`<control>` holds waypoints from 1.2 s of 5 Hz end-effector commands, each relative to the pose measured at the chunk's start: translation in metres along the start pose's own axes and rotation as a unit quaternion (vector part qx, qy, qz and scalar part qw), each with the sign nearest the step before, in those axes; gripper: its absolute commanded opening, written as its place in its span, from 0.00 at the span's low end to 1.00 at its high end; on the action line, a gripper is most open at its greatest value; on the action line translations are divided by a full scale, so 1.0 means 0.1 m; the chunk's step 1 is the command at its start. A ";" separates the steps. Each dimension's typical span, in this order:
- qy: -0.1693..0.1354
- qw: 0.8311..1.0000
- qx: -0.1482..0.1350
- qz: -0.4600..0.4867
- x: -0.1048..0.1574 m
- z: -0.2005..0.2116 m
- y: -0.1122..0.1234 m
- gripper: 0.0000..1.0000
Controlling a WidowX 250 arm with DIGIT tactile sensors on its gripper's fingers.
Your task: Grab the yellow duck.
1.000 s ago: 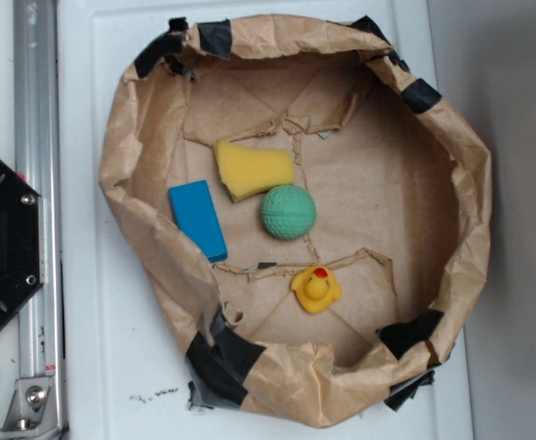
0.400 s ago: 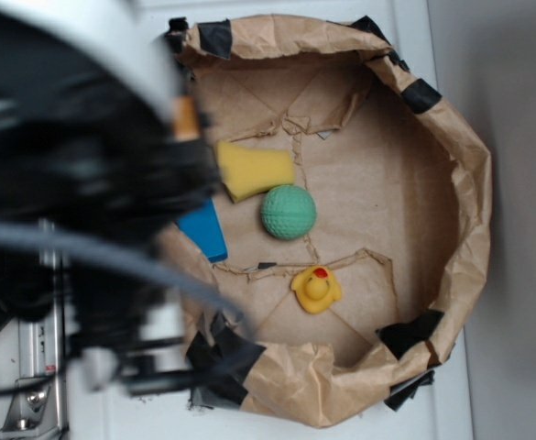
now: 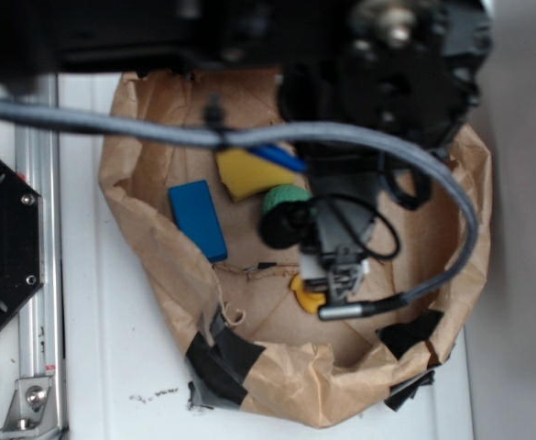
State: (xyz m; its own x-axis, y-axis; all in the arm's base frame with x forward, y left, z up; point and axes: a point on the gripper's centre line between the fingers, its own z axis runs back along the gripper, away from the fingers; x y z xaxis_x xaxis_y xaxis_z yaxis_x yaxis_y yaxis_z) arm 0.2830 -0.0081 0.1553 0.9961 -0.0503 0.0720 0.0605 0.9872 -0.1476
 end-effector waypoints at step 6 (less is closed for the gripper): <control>-0.017 0.984 0.013 -0.176 0.04 -0.81 -0.42 1.00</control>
State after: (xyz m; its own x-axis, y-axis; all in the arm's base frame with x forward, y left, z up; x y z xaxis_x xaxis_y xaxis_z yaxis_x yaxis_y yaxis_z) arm 0.2858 -0.0535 0.0731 0.9268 -0.3592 0.1098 0.3697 0.9240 -0.0977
